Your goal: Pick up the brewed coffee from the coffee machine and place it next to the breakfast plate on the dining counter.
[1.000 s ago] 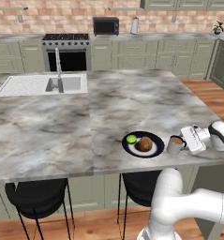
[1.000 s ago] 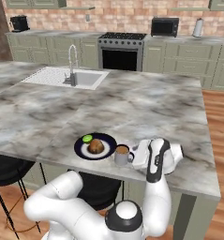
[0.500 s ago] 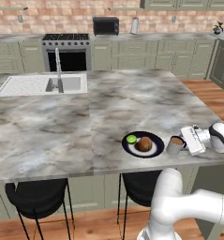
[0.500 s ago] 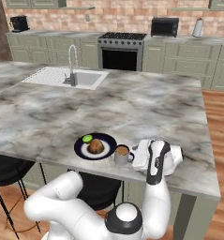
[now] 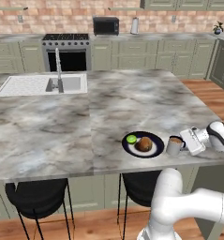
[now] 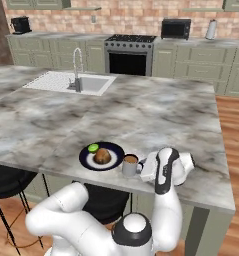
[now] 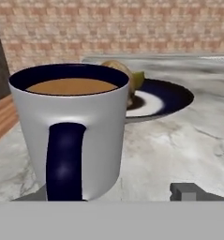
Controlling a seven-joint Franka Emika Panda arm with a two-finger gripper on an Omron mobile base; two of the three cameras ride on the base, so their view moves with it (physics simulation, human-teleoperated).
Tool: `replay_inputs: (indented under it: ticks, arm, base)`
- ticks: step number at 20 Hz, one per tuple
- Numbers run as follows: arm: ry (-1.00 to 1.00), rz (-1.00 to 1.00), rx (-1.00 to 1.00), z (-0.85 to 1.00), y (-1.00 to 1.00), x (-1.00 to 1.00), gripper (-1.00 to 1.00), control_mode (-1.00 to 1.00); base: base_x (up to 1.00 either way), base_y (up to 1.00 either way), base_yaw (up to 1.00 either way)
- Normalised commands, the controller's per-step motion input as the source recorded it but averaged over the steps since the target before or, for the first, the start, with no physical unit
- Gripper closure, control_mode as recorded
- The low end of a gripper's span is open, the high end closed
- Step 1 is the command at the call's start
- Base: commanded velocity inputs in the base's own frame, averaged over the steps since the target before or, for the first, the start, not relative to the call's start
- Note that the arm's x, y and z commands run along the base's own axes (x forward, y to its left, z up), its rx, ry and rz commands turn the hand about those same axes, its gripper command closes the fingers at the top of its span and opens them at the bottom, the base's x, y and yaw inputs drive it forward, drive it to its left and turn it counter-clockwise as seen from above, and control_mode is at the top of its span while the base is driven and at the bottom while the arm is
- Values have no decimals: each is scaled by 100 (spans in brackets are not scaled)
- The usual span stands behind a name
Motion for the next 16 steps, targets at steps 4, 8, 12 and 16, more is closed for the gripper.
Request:
replay_inputs:
  ticks: [4,8,12,16]
  arm:
    - [5,0,-13,-53,0,-33,-100,-100]
    - [-1,0,-13,-53,0,-33,-100,-100]
    - [-7,0,-12,-10,0,-29,-100,-100]
    - [-6,0,-10,16,0,-40,-100,-100]
  base:
    - [0,0,0]
    - [0,0,0]
    - [0,0,0]
    - [0,0,0]
